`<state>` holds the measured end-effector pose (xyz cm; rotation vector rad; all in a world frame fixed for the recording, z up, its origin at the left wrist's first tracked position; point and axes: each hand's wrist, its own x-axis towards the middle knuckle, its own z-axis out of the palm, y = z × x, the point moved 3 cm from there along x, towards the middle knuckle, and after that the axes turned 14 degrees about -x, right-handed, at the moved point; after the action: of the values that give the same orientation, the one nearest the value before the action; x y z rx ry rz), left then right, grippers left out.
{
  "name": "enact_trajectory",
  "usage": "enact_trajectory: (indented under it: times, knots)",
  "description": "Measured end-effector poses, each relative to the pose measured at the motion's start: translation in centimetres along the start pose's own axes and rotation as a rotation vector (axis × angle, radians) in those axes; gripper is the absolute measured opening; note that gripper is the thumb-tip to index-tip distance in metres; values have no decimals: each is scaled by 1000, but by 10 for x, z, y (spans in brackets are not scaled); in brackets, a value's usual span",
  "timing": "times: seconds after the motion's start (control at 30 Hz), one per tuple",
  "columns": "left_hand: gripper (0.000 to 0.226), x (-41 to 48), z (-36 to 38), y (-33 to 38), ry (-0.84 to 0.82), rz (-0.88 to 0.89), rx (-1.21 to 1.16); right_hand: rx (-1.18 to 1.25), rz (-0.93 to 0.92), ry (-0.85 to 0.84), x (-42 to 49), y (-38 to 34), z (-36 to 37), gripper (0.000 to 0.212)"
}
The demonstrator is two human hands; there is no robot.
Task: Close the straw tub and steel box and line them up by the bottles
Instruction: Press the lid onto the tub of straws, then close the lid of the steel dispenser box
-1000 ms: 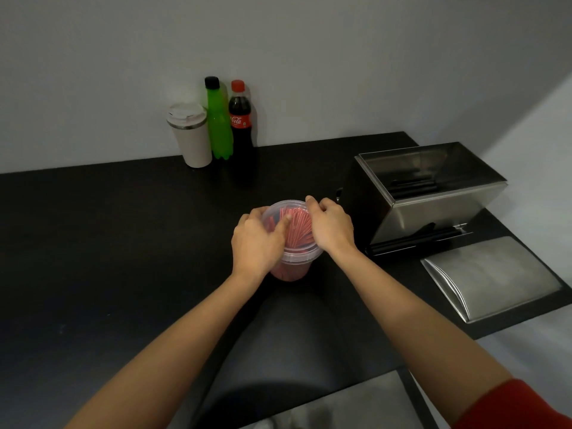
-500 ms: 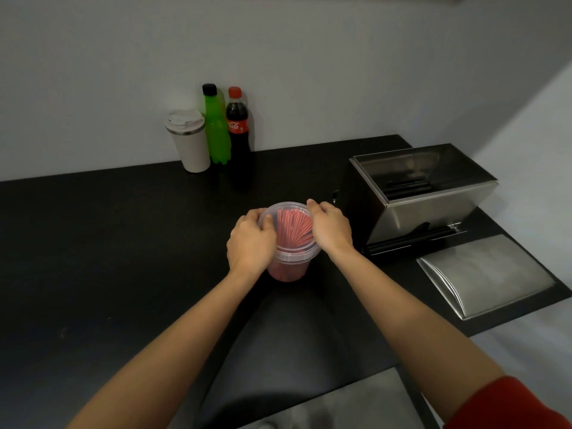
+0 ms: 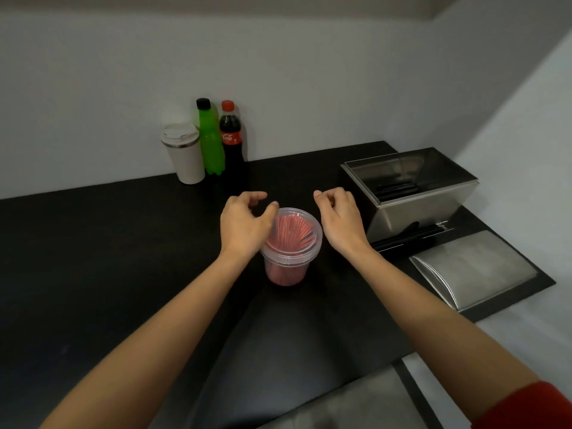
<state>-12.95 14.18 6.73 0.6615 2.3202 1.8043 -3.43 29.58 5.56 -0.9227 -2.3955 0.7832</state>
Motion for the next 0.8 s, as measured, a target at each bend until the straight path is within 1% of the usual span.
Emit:
enact_trajectory:
  times: [0.1, 0.2, 0.3, 0.43, 0.57, 0.67, 0.8]
  knots:
    - [38, -1, 6, 17, -30, 112, 15, -30, -22, 26, -4, 0, -13, 29]
    - [39, -4, 17, 30, -86, 186, 6, -24, -41, 57, -12, 2, -27, 27]
    - [41, -11, 31, 38, -142, 229, -8, 5, -56, 84, -22, 8, -39, 26]
    - [42, -27, 52, 46, -207, 284, -31, 14, -51, 168, -36, 23, -60, 20]
    - [50, -51, 81, 62, -273, 318, -70, 2, -46, 221, -52, 51, -88, 17]
    - [58, -69, 106, 75, -282, 323, -76, -21, -21, 212, -58, 81, -113, 23]
    - [61, -92, 145, 85, -303, 309, -63, -90, 32, 124, -69, 127, -143, 36]
